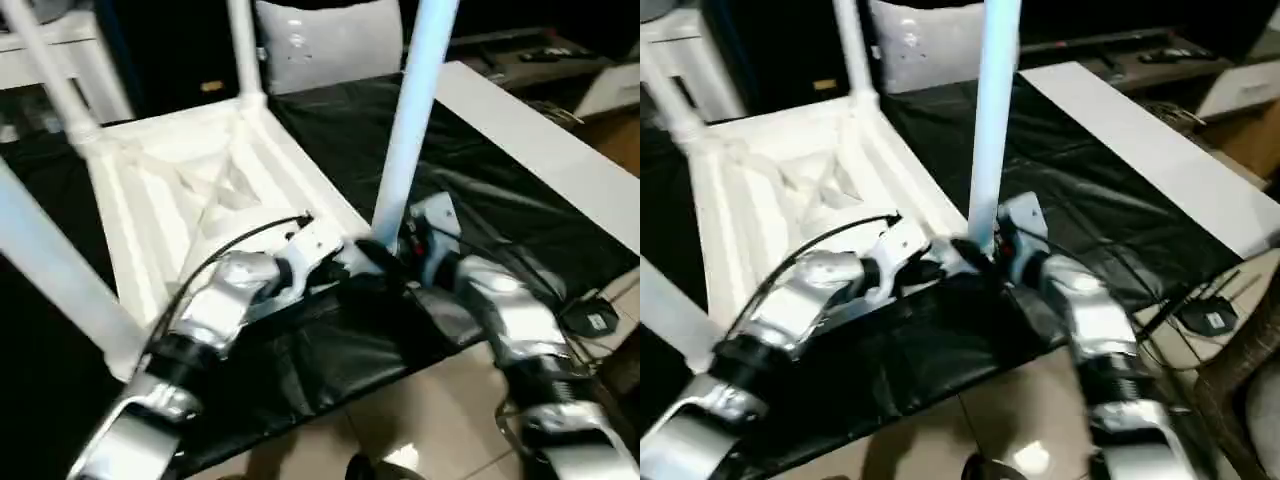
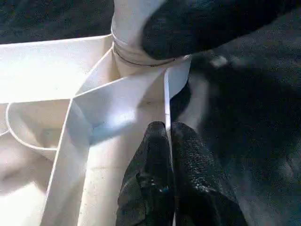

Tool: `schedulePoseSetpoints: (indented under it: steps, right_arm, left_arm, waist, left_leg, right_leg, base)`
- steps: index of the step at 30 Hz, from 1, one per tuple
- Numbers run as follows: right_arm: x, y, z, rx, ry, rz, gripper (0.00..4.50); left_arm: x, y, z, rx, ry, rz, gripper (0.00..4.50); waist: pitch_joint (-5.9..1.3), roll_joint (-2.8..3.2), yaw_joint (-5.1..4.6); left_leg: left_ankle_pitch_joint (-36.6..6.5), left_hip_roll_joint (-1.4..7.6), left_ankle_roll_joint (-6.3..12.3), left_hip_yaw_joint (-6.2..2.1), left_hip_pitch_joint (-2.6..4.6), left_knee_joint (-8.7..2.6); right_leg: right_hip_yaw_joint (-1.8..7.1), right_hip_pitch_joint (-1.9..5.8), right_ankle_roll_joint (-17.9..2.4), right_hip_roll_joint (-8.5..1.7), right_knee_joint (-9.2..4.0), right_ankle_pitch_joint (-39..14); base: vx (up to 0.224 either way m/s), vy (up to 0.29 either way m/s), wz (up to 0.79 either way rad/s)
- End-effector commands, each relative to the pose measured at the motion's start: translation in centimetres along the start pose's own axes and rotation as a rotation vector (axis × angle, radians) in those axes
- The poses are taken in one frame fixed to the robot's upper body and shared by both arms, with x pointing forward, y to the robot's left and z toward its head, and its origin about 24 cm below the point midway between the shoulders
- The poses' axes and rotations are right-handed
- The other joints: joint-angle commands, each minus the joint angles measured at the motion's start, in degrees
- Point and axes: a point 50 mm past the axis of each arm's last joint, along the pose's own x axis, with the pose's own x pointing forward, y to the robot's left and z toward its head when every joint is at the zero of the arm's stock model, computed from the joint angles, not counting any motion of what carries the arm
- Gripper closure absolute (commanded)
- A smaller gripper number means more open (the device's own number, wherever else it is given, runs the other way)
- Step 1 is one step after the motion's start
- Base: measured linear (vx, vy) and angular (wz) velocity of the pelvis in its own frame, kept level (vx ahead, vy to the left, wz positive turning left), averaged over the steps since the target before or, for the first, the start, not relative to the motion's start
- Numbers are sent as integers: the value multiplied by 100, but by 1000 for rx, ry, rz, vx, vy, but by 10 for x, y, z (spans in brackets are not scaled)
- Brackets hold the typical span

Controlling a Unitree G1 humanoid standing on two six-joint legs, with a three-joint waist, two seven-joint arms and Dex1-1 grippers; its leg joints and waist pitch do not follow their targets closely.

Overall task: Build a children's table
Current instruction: Rotate leg to tighten

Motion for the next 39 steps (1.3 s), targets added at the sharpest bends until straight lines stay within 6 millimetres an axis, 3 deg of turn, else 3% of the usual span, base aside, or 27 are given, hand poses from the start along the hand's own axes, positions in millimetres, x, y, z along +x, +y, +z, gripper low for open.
schedulePoseSetpoints:
  steps: [1,6,9,13,22,39]
  right_arm:
    - [-5,5,5,-81,-6,108,22]
    - [-21,1,5,-217,31,242,22]
    - [-30,1,5,-214,48,367,22]
    - [-35,3,2,-196,84,458,54]
    - [-33,8,1,-171,112,587,129]
    - [-33,16,0,-112,92,677,249]
  left_arm:
    - [-3,-4,9,63,-48,-72,450]
    - [-15,-7,2,120,-60,-208,450]
    - [-25,-10,-6,158,-26,-324,450]
    - [-32,-9,-12,194,7,-386,450]
    - [-39,-9,-11,248,25,-491,450]
    - [-37,-8,-13,236,17,-487,450]
  waist:
    - [-402,-54,54]
    - [-419,-77,140]
    - [-422,-85,171]
    - [-420,-75,257]
    - [-412,-107,317]
    - [-454,-122,385]
  left_leg:
    - [-232,135,738,8,-72,-329]
    - [-122,143,744,8,-75,-328]
    - [-30,158,805,9,-85,-328]
    - [69,194,866,4,-63,-327]
    - [-45,191,692,22,-57,-344]
    - [66,192,625,25,-57,-331]
  right_leg:
    - [419,497,217,-415,-413,-2280]
    - [462,496,100,-424,-350,-2102]
    - [475,503,17,-426,-317,-1985]
    - [486,484,-98,-427,-287,-1902]
    - [486,494,-22,-430,-316,-2131]
    - [478,501,82,-421,-306,-2104]
  base:
    - [0,0,0]
    - [0,0,0]
    - [0,0,0]
    - [0,0,0]
    - [0,0,0]
    - [0,0,0]
